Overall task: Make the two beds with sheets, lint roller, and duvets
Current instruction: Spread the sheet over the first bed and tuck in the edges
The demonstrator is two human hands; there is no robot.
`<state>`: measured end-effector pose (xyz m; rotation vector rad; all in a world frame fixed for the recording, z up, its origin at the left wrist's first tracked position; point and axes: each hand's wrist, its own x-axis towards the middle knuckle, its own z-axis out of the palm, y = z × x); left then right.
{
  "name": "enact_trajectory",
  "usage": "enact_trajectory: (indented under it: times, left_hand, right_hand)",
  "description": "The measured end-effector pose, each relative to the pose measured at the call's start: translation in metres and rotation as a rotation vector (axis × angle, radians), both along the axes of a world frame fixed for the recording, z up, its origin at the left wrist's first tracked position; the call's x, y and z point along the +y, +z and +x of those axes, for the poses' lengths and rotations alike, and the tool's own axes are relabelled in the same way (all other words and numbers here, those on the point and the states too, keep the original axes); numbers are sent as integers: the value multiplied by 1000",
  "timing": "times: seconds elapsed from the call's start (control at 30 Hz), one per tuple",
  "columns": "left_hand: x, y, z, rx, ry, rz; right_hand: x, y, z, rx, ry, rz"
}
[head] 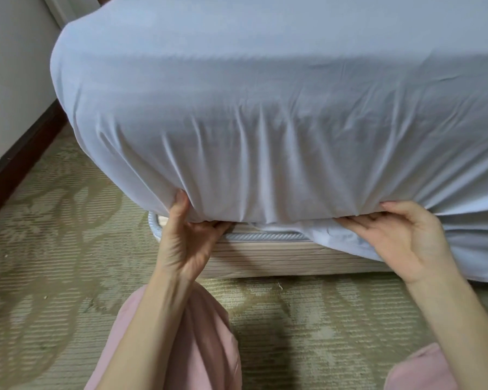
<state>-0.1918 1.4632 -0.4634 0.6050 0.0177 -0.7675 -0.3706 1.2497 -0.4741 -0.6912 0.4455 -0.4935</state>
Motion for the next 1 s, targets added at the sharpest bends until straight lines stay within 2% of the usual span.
enact_trajectory:
  times: [0.13, 0.33, 0.6, 0.7, 0.83, 0.9, 1.0]
  left_hand:
    - [-7, -1, 4, -45, 42, -18]
    - [-4, -4, 2, -13, 54, -58]
    - [21, 3, -14, 226, 8, -130]
    - [41, 5, -29, 354, 10, -48]
    - [51, -2, -42, 439, 34, 55]
    - [49, -8, -41, 448, -86, 94]
    - [40, -9, -40, 451, -383, 164]
  right_hand:
    - [6, 6, 16, -179, -29, 175]
    - [15, 8, 22, -188, -160, 223]
    - [27, 31, 7, 81, -99, 224]
    - [27, 35, 2, 171, -119, 245]
    - [30, 43, -8, 430, -69, 160]
    - [34, 47, -12, 541, -96, 125]
    - [46, 58, -8, 670, -183, 111]
